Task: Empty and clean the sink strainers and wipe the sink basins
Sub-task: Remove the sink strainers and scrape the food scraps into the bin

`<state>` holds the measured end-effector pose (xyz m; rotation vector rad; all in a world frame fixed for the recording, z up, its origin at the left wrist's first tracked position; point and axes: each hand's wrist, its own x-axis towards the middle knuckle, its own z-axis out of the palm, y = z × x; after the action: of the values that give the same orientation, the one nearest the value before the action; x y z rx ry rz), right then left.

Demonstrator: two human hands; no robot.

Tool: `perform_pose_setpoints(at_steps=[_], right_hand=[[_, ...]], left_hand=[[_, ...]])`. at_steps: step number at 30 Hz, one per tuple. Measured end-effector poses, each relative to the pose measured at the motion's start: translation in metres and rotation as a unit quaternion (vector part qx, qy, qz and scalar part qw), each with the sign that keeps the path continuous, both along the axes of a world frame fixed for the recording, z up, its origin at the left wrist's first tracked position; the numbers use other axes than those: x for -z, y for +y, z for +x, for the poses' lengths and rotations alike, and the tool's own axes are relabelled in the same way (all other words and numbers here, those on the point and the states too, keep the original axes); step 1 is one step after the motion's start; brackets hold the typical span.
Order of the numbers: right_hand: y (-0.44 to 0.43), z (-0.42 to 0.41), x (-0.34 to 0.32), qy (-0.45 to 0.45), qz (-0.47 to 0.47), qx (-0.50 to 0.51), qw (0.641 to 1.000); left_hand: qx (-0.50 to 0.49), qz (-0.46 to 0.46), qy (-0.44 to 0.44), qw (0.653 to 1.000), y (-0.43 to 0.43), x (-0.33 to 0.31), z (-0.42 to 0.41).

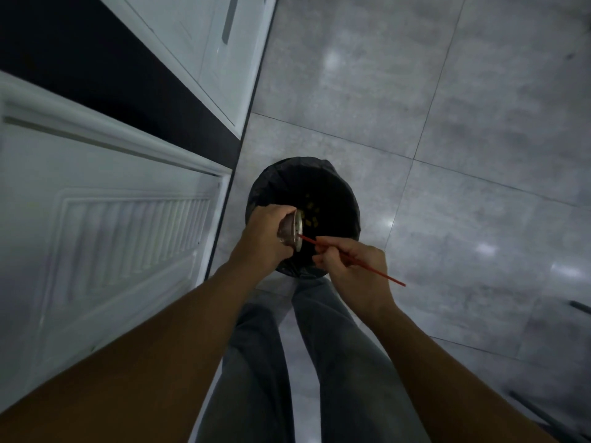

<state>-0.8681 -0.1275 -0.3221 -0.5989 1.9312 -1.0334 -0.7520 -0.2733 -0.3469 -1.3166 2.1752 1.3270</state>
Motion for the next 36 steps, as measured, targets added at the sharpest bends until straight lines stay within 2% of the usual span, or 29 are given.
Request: perform_pose_setpoints(at_steps=[3, 7, 12, 17, 22, 26, 30, 36], right_hand=[[0.007, -0.006, -0.002, 0.038, 0.014, 0.034, 0.999], [0.014, -0.014, -0.021, 0.08, -0.036, 0.096, 0.991], [0.004, -0.019, -0.059, 0.139, -0.059, 0.084, 0.985], [-0.032, -0.01, -0.124, 0.186, -0.114, 0.074, 0.973], [-0.075, 0.007, -0.206, 0.223, -0.193, 0.05, 0.954], [-0.112, 0.032, -0.281, 0.209, -0.301, 0.036, 0.93], [-0.15, 0.07, -0.339, 0.175, -0.382, -0.006, 0.907], [-0.186, 0.156, -0.373, 0.11, -0.404, -0.12, 0.9]], left_hand=[[-0.028, 0.016, 0.005, 0.999, 0.002, -0.001, 0.008], [-0.061, 0.03, 0.029, 0.997, 0.007, -0.01, 0.019], [-0.102, 0.014, 0.087, 0.991, 0.012, -0.051, 0.025], [-0.156, -0.067, 0.147, 0.974, 0.0, -0.131, 0.04], [-0.225, -0.196, 0.18, 0.937, -0.011, -0.231, 0.068], [-0.299, -0.244, 0.217, 0.897, -0.016, -0.308, 0.097], [-0.327, -0.283, 0.257, 0.864, -0.025, -0.365, 0.142], [-0.403, -0.342, 0.225, 0.819, -0.035, -0.395, 0.236]])
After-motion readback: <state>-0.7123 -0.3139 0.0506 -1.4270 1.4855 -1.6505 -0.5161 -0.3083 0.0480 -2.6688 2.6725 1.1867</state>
